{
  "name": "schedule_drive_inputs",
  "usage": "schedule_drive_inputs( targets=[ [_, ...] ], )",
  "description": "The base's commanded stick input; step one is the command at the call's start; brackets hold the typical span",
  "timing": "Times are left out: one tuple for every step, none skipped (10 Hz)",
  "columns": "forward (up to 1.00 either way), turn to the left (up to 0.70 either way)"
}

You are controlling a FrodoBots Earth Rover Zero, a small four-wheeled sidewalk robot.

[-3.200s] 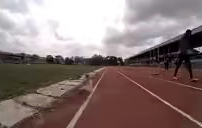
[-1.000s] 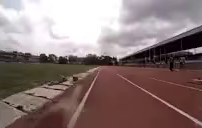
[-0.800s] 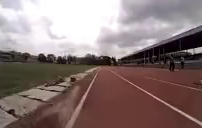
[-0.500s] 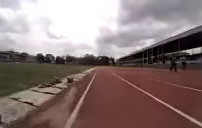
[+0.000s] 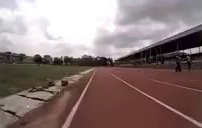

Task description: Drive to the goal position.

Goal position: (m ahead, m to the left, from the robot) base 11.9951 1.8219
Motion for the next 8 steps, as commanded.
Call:
schedule_drive_inputs(
  targets=[
    [0.7, -0.01],
    [0.7, -0.01],
    [0.7, -0.01],
    [0.7, -0.01],
    [0.7, -0.01],
    [0.7, -0.02],
    [0.7, -0.02],
    [0.7, -0.02]
  ],
)
